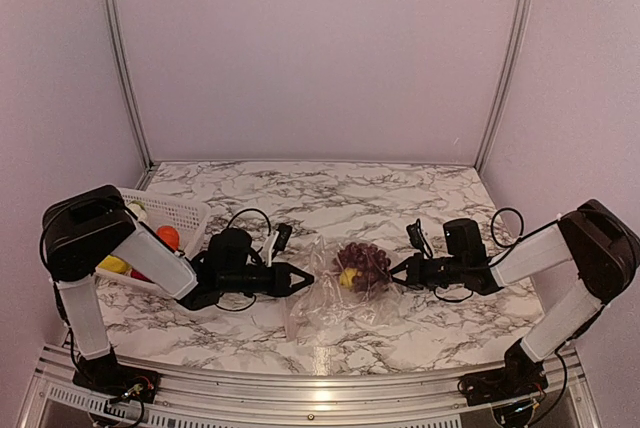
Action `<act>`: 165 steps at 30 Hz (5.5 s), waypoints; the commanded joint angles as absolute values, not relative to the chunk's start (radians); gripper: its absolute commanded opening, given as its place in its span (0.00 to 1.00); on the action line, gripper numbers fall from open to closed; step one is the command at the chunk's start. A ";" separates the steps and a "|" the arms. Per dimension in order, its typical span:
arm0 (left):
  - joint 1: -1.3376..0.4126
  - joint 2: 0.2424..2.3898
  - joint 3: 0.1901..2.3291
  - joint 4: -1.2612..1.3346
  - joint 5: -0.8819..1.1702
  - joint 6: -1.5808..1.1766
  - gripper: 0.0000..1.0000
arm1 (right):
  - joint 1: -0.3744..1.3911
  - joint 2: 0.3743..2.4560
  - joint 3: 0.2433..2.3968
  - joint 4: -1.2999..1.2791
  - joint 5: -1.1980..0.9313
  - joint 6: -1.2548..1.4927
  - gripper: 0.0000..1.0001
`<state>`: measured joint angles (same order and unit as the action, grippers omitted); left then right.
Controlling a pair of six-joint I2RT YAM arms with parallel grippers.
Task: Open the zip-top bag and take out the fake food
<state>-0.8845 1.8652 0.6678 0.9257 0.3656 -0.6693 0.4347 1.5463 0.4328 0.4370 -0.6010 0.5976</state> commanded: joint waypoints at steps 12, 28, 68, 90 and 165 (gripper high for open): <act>-0.865 1.688 0.486 0.963 0.336 -0.681 0.16 | 0.444 1.539 0.457 0.400 -0.603 0.575 0.00; -0.872 1.737 0.539 0.848 0.330 -0.601 0.12 | 0.445 1.524 0.463 0.380 -0.603 0.561 0.00; -0.979 1.766 1.054 0.093 0.210 0.048 0.43 | 0.600 1.601 0.587 0.309 -0.614 0.526 0.00; -1.071 1.872 1.074 0.224 0.114 0.391 0.67 | 0.601 1.657 0.594 0.382 -0.680 0.548 0.00; -0.696 0.872 0.711 0.167 -0.146 -0.264 0.00 | 0.334 1.480 0.463 0.410 -0.535 0.591 0.00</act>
